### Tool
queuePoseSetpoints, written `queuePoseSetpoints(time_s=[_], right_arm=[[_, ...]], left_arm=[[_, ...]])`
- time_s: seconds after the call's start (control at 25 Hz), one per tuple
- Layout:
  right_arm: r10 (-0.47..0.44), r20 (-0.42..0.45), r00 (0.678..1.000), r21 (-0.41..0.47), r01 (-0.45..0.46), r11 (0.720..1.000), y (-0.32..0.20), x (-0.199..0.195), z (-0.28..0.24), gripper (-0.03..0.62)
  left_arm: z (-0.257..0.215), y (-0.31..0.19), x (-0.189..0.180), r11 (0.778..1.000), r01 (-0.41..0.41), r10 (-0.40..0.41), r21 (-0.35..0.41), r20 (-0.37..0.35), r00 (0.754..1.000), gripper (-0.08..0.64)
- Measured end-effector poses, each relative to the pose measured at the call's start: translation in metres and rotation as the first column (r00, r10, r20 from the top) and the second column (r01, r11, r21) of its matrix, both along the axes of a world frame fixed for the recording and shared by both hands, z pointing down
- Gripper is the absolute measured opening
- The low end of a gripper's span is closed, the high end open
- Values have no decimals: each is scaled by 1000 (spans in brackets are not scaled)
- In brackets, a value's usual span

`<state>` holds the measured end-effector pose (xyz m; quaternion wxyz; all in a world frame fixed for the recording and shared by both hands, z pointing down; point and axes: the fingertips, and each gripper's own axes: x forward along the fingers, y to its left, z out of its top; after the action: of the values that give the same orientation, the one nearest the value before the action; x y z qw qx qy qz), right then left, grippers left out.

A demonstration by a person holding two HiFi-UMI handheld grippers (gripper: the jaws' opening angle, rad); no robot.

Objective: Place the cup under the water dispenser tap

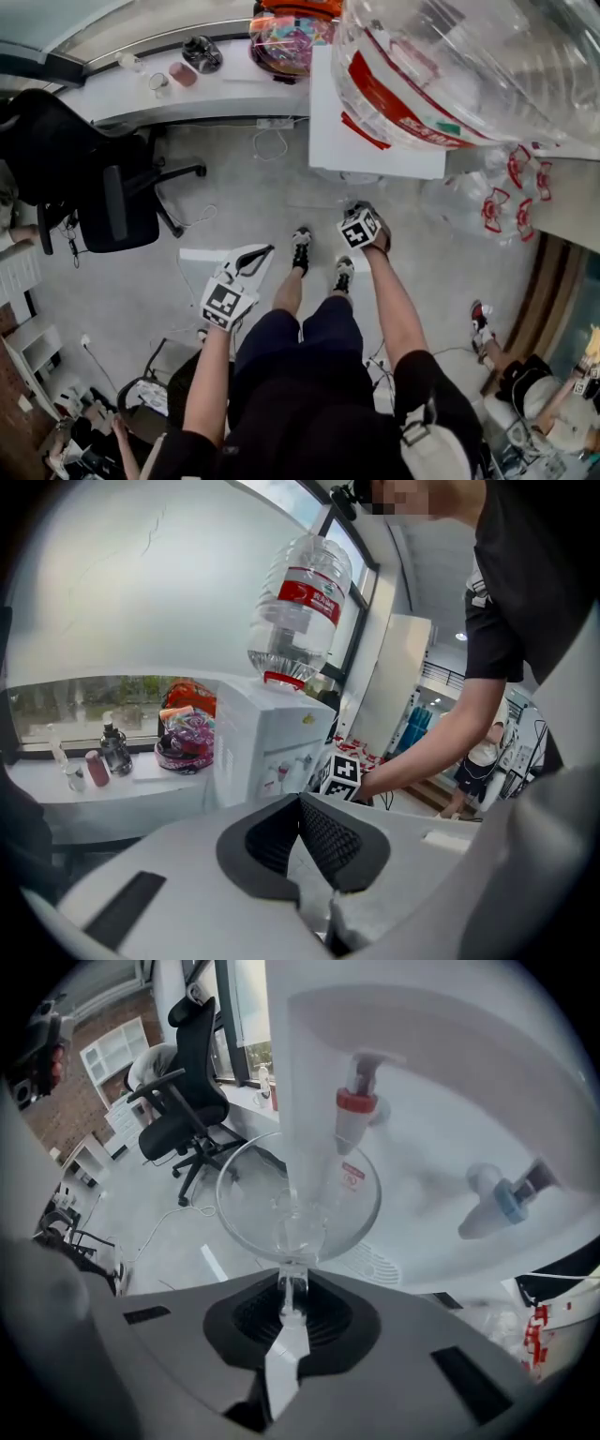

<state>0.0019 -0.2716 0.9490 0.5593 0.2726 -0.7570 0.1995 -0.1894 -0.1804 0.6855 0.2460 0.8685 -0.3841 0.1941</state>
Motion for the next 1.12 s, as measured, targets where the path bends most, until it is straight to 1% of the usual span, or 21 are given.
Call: queuePoseSetpoints(time_s=[0.08,0.24,0.44,0.72,0.84,0.96,1.12], right_arm=[[7,-13,1000,-4,-7,1000,-7,-2,15,5],[7,-40,999,-19,-8,1000,-12,-5,42,5],[41,-59,997,-51,-44,998,-17,-15,71,5],[142,-17,990,14,-141,990,-38,-21,92,6],[177,-28,984,9,-177,984,-42,-21,96,6],[195,-25,980,15,-195,981,-46,-22,101,6],[203,3,979,35,-203,978,-54,-25,106,10]], left_arm=[[5,0,-2,1000,9,-9,-8,-5,1000,0],[17,14,-6,997,47,-49,-64,-24,999,0],[36,33,-15,994,64,-64,-87,-5,998,0],[52,63,-19,988,87,-87,-127,3,996,0],[55,69,-21,988,89,-89,-128,8,996,0],[57,71,-21,986,103,-103,-129,9,995,0],[58,68,-18,986,114,-114,-118,9,993,0]])
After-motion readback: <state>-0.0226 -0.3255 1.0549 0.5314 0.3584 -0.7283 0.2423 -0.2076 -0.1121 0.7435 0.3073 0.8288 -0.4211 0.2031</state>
